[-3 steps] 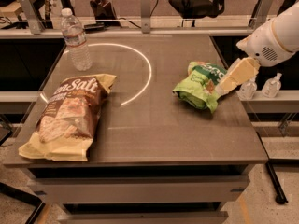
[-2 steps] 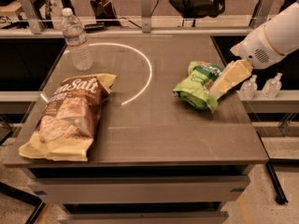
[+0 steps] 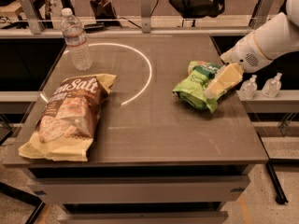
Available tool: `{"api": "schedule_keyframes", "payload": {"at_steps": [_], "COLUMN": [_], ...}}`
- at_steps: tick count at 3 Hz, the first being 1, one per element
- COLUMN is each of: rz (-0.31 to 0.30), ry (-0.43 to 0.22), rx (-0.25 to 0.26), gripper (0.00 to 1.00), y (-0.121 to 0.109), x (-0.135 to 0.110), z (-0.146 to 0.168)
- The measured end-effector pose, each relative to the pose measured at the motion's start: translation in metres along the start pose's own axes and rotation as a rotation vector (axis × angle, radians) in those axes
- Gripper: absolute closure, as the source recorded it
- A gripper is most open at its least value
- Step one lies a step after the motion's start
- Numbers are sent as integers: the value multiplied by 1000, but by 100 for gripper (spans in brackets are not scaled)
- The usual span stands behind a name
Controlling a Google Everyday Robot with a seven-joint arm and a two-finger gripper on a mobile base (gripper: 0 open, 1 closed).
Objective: Pick green rice chip bag
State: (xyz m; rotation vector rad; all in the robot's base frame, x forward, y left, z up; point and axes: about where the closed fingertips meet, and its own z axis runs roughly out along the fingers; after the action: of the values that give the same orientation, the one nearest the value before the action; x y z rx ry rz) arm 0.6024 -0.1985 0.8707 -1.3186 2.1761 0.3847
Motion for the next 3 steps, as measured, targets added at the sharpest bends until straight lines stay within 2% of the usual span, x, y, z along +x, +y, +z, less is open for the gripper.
{"api": "schedule_keyframes", "payload": {"at_steps": [1, 2, 3], "rz": [22, 14, -15], "ry": [18, 58, 82], "rx": [-65, -144, -180], "gripper": [0, 0, 17], "y": [4, 15, 22], "x": [2, 2, 1], "z": [15, 28, 34]}}
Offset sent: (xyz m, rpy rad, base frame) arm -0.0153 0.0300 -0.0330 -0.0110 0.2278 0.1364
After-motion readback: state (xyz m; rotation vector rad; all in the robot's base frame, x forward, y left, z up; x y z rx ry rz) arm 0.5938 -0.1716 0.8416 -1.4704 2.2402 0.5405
